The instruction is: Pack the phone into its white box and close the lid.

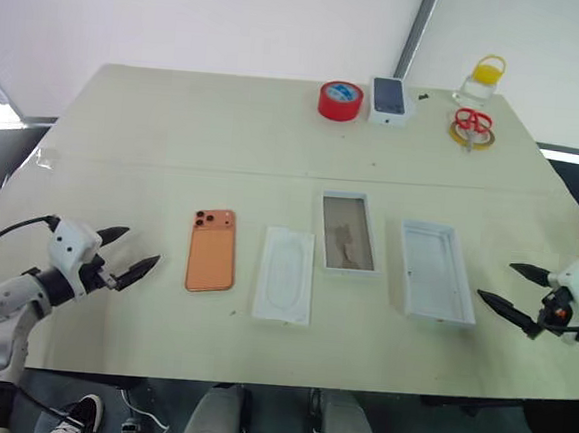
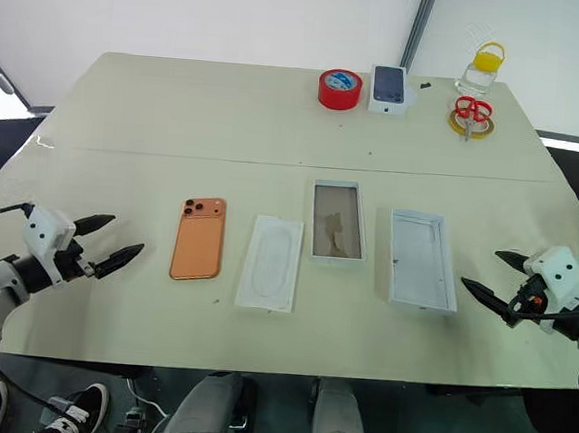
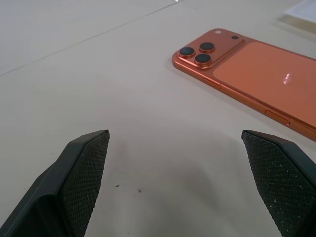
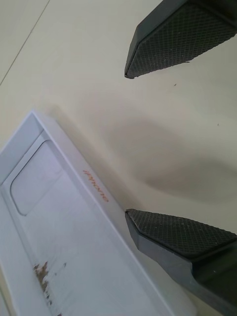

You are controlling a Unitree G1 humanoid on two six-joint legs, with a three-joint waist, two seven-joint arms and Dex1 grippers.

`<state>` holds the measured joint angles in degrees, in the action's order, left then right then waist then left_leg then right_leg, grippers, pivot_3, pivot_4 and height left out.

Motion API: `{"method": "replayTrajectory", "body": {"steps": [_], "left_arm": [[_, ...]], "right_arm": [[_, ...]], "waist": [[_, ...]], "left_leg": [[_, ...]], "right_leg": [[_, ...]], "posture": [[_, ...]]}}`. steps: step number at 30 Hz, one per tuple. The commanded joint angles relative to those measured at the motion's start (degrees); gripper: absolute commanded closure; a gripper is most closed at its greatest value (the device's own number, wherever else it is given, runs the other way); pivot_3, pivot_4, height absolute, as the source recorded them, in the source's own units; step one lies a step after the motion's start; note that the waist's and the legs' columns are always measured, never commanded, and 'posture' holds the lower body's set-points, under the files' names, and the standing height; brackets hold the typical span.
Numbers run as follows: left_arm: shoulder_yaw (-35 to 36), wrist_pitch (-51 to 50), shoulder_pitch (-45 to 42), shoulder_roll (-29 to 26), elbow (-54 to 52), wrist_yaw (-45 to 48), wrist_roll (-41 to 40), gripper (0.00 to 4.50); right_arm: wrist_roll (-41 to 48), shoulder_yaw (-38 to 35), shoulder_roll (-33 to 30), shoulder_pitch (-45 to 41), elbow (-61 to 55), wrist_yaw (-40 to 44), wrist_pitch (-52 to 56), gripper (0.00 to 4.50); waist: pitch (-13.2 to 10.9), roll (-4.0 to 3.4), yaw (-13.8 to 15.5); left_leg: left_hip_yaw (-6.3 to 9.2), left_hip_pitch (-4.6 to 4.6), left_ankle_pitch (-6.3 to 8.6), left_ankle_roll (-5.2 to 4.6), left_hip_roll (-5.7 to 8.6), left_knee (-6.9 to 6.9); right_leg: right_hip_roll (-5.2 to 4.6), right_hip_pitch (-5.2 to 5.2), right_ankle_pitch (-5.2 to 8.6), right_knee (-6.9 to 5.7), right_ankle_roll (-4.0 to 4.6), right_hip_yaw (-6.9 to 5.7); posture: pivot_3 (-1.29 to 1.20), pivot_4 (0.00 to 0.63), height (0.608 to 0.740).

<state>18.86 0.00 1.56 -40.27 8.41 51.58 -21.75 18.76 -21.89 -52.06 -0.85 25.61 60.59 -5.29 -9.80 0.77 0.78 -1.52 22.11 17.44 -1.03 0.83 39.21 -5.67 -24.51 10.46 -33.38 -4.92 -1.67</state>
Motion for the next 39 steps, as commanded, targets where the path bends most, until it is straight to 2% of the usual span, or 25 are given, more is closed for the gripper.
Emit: {"method": "replayTrajectory", "body": {"steps": [1,17,25,28,35,38,39], "left_arm": [[1.7,1.6,-0.5,0.2,-1.5,-1.2,-0.1,0.0],[-0.4,0.9,-3.8,-0.6,-0.8,-0.5,1.4,0.0],[-3.3,4.3,-5.7,-0.9,1.3,-3.3,8.0,0.0],[-3.9,2.6,-6.9,-0.4,0.4,-4.5,8.1,0.0],[-8.1,-17.9,-8.3,-0.2,-13.9,-4.1,1.5,0.0],[-10.1,-29.8,-10.3,-0.7,-19.5,-4.1,-3.0,0.0],[-10.3,-37.3,-11.4,-0.8,-20.8,-3.9,-7.4,0.0]], "right_arm": [[0.2,-1.4,-0.1,-0.7,0.6,-0.5,-1.5,0.08],[-1.5,1.0,1.2,-3.4,3.0,-1.6,-4.2,0.08],[-1.5,1.7,1.5,-3.5,1.6,-1.4,-4.2,0.08],[-1.3,2.2,1.6,-3.9,-0.5,-1.5,-3.7,0.08],[2.0,5.9,2.7,-5.3,-15.6,-0.5,4.3,0.08],[2.0,8.8,4.2,-6.7,-21.7,-1.1,6.9,0.08],[1.7,9.8,4.7,-8.0,-22.6,-1.3,7.5,0.08]], "waist": [[0.0,0.0,0.0],[0.0,-0.01,-0.1],[0.0,-0.01,-0.1],[0.0,-0.01,-0.1],[0.0,-0.02,-0.1],[0.0,-0.02,-0.1],[0.0,-0.02,-0.1]], "left_leg": [[0.0,0.0,0.0,0.0,0.0,0.0],[-0.01,0.01,0.0,0.0,0.0,0.0],[-0.02,0.01,0.0,0.0,-0.01,0.0],[-0.01,0.01,0.0,0.0,-0.01,0.0],[0.0,0.02,0.0,0.0,-0.03,0.0],[0.02,0.02,0.0,0.0,-0.07,0.0],[0.02,0.02,0.0,0.0,-0.07,0.0]], "right_leg": [[0.0,0.0,0.0,0.0,0.0,0.0],[0.04,-0.01,0.0,0.0,0.0,0.0],[0.04,-0.01,0.0,0.0,0.0,0.0],[0.04,-0.01,0.0,-0.01,0.0,0.0],[0.04,-0.01,-0.01,-0.03,-0.02,0.02],[0.1,-0.01,-0.01,-0.05,-0.03,0.0],[0.1,-0.01,-0.02,-0.06,-0.03,0.0]], "posture": [[0.0,0.15,0.74],[0.0,0.15,0.74],[0.0,0.15,0.74],[0.0,0.15,0.74],[0.0,0.15,0.74],[0.0,0.15,0.74],[0.0,0.15,0.74]]}}
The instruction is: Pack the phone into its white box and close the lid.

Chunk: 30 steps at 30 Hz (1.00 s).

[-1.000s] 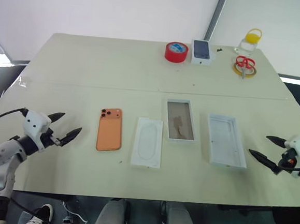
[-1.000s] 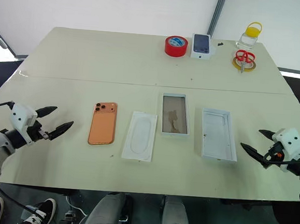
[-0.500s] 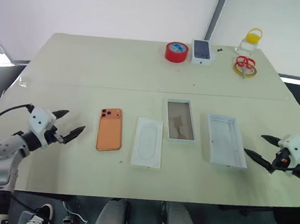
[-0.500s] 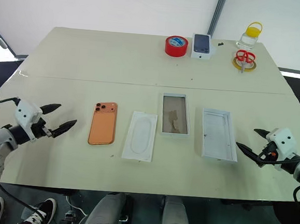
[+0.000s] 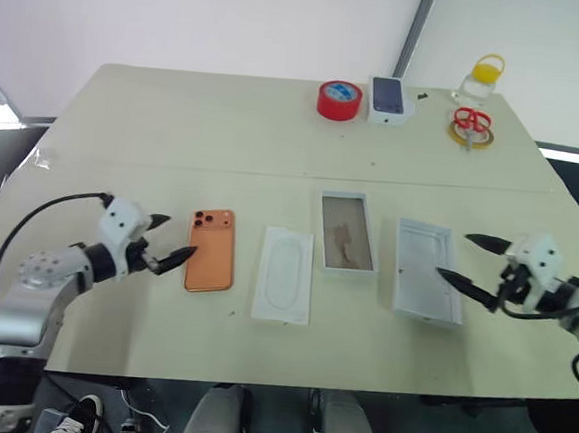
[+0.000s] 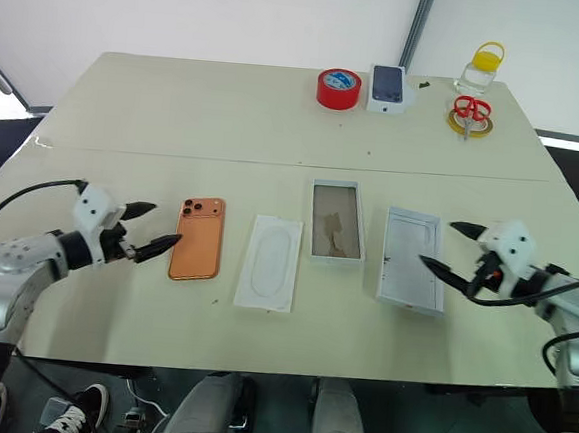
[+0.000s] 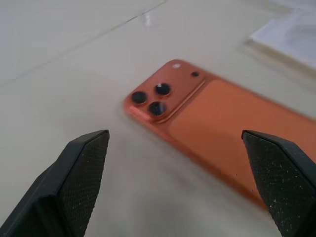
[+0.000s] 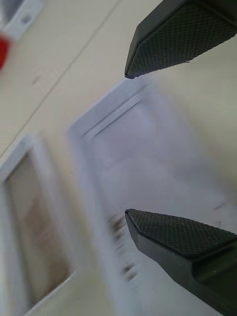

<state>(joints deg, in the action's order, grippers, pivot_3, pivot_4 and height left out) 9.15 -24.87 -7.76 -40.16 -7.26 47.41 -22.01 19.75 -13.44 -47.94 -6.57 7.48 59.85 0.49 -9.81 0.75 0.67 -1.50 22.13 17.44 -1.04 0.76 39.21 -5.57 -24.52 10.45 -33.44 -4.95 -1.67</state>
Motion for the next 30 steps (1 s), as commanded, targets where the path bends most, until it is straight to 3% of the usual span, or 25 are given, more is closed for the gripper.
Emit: {"method": "replayTrajectory", "body": {"steps": [1,4,8,15,21,30], "left_arm": [[-1.1,-18.1,-2.9,-1.1,-6.6,0.3,-10.0,0.0],[-2.4,-31.7,-5.3,-1.6,-10.4,-1.0,-16.1,0.0],[-0.7,-47.7,-11.0,2.9,-10.0,-4.7,-26.1,0.0],[4.2,-62.3,-15.0,9.7,-4.8,-9.3,-33.7,0.0],[2.7,-65.3,-15.1,11.0,-4.8,-12.9,-32.2,0.0],[0.9,-63.5,-15.3,18.5,0.5,-18.1,-29.2,0.0]], "right_arm": [[0.6,2.3,0.9,-3.5,-5.5,-0.5,2.3,0.08],[1.4,4.1,1.0,-5.7,-8.9,0.3,4.8,0.08],[2.3,7.1,0.9,-4.5,-15.1,2.4,7.8,0.08],[0.7,8.5,2.3,-4.1,-16.3,0.9,8.3,0.08],[-0.4,7.2,1.9,-3.6,-15.2,-0.1,6.9,0.08],[-2.7,7.7,3.4,-5.6,-14.1,-3.1,4.0,0.08]], "waist": [[0.0,-0.01,0.0],[0.0,-0.02,0.0],[0.0,0.02,0.2],[0.0,0.03,-0.2],[-0.1,0.03,-0.1],[0.0,0.02,-0.1]], "left_leg": [[-0.01,0.0,0.0,0.0,0.02,0.0],[-0.01,0.02,-0.01,-0.01,0.07,0.01],[0.15,0.04,-0.01,-0.01,0.1,0.02],[0.15,0.01,-0.04,0.03,0.16,0.03],[0.15,0.01,-0.05,0.05,0.2,0.03],[0.21,-0.04,-0.1,0.13,0.28,0.01]], "right_leg": [[0.0,0.0,0.0,0.0,0.0,0.0],[-0.01,0.0,0.01,0.0,-0.01,0.01],[0.03,0.04,0.01,-0.01,-0.03,-0.06],[0.03,0.03,0.01,-0.09,-0.04,-0.04],[0.02,0.03,0.02,-0.08,-0.02,-0.01],[-0.02,0.08,0.02,-0.08,0.0,0.01]], "posture": [[0.0,0.15,0.74],[0.0,0.15,0.74],[0.0,0.15,0.74],[0.0,0.15,0.74],[0.0,0.15,0.74],[0.0,0.15,0.74]]}}
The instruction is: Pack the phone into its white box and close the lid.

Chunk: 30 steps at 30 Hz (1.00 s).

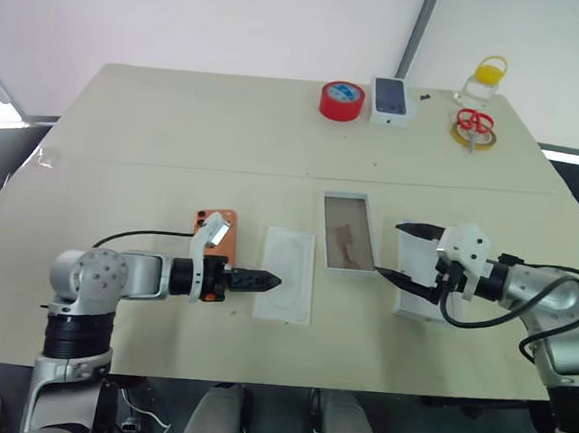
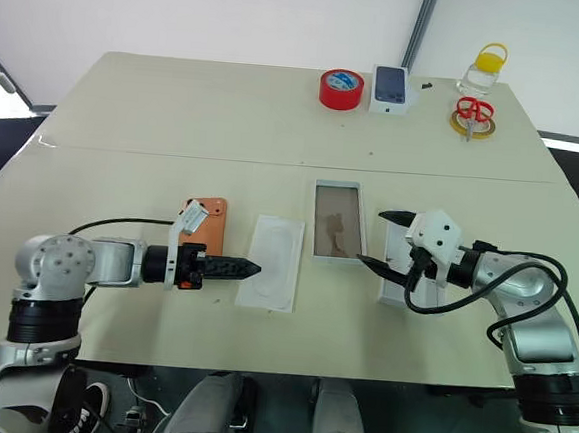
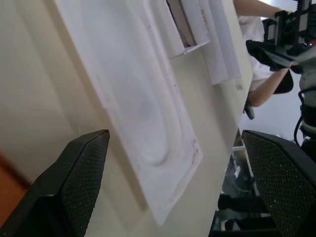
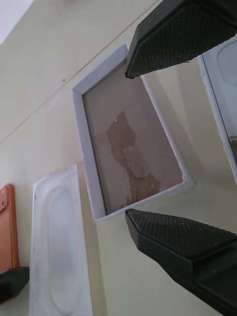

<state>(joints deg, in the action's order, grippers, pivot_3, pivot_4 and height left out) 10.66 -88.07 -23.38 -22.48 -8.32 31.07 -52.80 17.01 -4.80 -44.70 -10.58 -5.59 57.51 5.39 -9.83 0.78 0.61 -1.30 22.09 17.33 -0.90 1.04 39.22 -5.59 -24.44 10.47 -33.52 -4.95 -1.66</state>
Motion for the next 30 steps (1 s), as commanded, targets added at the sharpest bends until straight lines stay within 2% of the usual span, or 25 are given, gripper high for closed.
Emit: {"method": "replayTrajectory", "body": {"steps": [1,3,6,13,16,19,24,30], "left_arm": [[-0.9,-0.2,0.4,1.0,1.9,-2.0,1.9,0.0],[-1.3,1.1,1.0,1.4,2.7,-2.8,3.0,0.0],[-0.6,1.5,1.3,1.7,4.0,-4.0,3.6,0.82],[1.8,0.6,1.2,3.0,4.9,-5.6,3.1,4.44],[4.5,1.0,0.8,4.5,5.4,-6.3,2.7,4.48],[10.5,-0.1,-1.4,7.3,6.4,-8.3,1.0,4.48],[16.0,-2.9,-5.3,7.6,7.4,-11.1,0.5,4.48],[21.1,-4.4,-8.8,9.9,8.4,-14.6,-2.1,4.48]], "right_arm": [[-0.2,-0.9,0.2,-1.8,-0.8,-0.9,-1.2,0.08],[-0.4,-1.0,0.1,-2.2,-0.3,-1.0,-1.4,0.08],[-0.6,-1.2,-0.1,-2.4,-0.1,-1.0,-1.6,0.02],[-1.2,-0.9,0.0,-2.6,0.7,-0.9,-2.2,0.02],[-1.2,-0.4,0.4,-2.8,0.5,-1.0,-2.1,0.02],[-1.2,0.9,1.1,-2.8,-0.1,-0.6,-1.7,0.02],[0.1,5.2,2.4,-2.2,-2.9,2.0,0.6,0.02],[-4.8,11.0,3.2,-6.0,2.6,4.9,-4.1,0.02]], "waist": [[0.0,-0.01,-0.1],[0.0,-0.04,0.0],[0.0,-0.02,0.2],[0.1,-0.11,0.1],[0.1,-0.15,0.1],[0.1,-0.14,0.1],[0.0,0.0,0.0],[0.0,0.02,0.0]], "left_leg": [[0.0,-0.02,0.0,0.0,0.0,-0.01],[0.0,-0.03,0.0,0.0,-0.01,-0.01],[0.01,-0.06,0.0,0.0,0.01,-0.01],[0.0,-0.09,0.0,0.0,0.01,-0.01],[0.0,-0.19,0.0,0.0,0.0,-0.01],[0.0,-0.26,0.0,0.0,0.0,-0.03],[0.01,-0.22,0.0,0.0,0.01,-0.02],[0.0,-0.11,-0.01,0.01,0.04,-0.01]], "right_leg": [[0.0,0.0,0.0,-0.01,0.0,0.0],[0.01,0.0,0.0,-0.02,0.0,0.0],[-0.01,0.08,0.0,0.01,0.01,0.0],[-0.01,0.09,0.0,0.0,0.01,0.01],[0.0,0.16,0.01,-0.01,0.01,0.01],[0.0,0.23,0.01,-0.01,0.01,0.01],[0.0,0.21,0.0,-0.01,-0.01,0.01],[-0.01,0.12,-0.01,0.02,-0.02,0.01]], "posture": [[0.0,0.15,0.74],[0.0,0.15,0.74],[0.0,0.15,0.74],[0.0,0.15,0.74],[0.0,0.15,0.74],[0.0,0.15,0.74],[0.0,0.15,0.74],[0.0,0.15,0.74]]}}
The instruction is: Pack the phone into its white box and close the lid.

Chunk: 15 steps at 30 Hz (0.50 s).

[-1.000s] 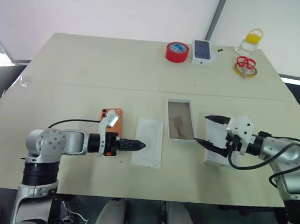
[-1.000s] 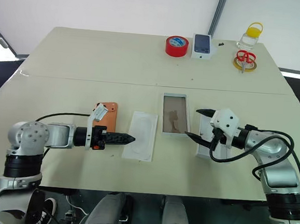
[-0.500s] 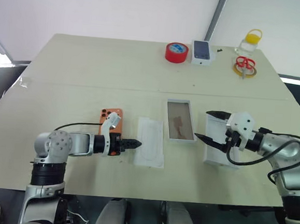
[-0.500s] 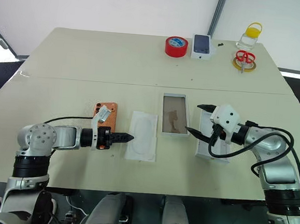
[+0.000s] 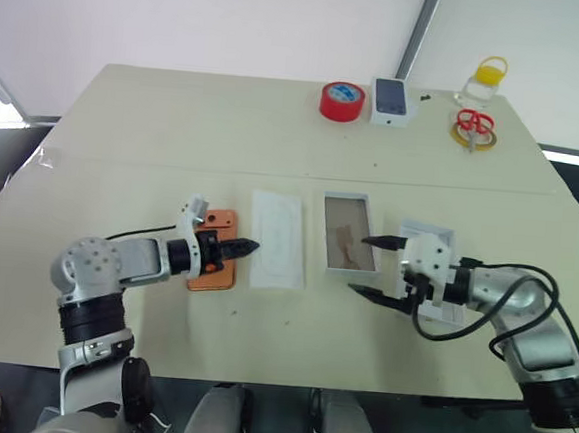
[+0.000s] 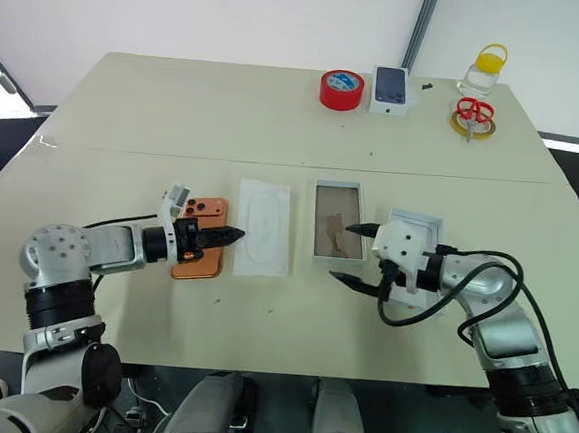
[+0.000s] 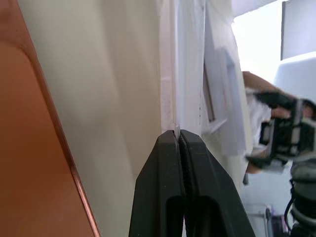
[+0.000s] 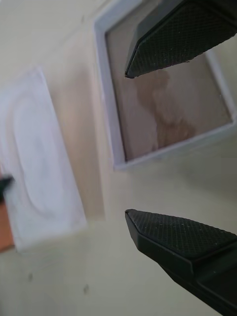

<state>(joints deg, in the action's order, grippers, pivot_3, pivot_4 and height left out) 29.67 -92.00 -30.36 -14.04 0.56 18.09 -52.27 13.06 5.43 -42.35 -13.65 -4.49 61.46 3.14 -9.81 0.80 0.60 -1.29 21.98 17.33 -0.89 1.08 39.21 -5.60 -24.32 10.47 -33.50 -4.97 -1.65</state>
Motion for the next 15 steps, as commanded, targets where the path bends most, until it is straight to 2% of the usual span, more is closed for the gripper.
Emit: {"method": "replayTrajectory", "body": {"steps": [1,6,7,9,15], "left_arm": [[2.7,-0.5,-2.4,2.2,-0.8,-2.3,-2.3,4.48],[2.1,2.1,-3.3,4.0,-3.7,-4.5,-1.1,4.48],[2.3,1.5,-3.6,4.0,-3.9,-4.6,-1.1,4.5],[3.9,2.1,-4.3,4.8,-4.7,-5.5,-2.1,4.5],[8.1,1.6,-6.4,5.3,-5.2,-6.4,-4.3,4.5]], "right_arm": [[-1.1,1.5,1.3,-4.4,2.8,1.5,-2.0,0.02],[-5.8,6.5,2.6,-10.6,13.1,5.6,-7.5,0.02],[-6.6,7.5,2.6,-11.7,15.2,6.9,-8.7,0.28],[-6.7,8.4,2.9,-13.3,18.0,9.0,-9.3,0.84],[-9.4,10.7,4.1,-16.1,23.5,10.7,-13.6,3.85]], "waist": [[0.0,0.05,0.0],[-0.1,0.09,0.0],[-0.1,0.1,0.0],[-0.1,0.09,0.0],[-0.1,0.1,-0.3]], "left_leg": [[0.0,0.0,0.0,0.01,0.0,0.0],[0.03,0.0,-0.07,0.12,0.0,0.0],[0.03,0.01,-0.07,0.13,0.01,-0.01],[0.03,0.02,-0.09,0.17,0.01,-0.01],[0.05,0.02,-0.13,0.24,0.0,-0.02]], "right_leg": [[0.0,0.0,0.0,0.01,0.0,0.0],[0.0,0.0,-0.01,-0.01,0.0,-0.01],[0.0,-0.01,-0.01,-0.01,0.0,-0.02],[0.0,-0.01,-0.01,0.0,0.0,-0.01],[0.0,-0.01,-0.02,-0.01,0.0,-0.02]], "posture": [[0.0,0.15,0.74],[0.0,0.15,0.74],[0.0,0.15,0.74],[0.0,0.15,0.74],[0.0,0.15,0.74]]}}
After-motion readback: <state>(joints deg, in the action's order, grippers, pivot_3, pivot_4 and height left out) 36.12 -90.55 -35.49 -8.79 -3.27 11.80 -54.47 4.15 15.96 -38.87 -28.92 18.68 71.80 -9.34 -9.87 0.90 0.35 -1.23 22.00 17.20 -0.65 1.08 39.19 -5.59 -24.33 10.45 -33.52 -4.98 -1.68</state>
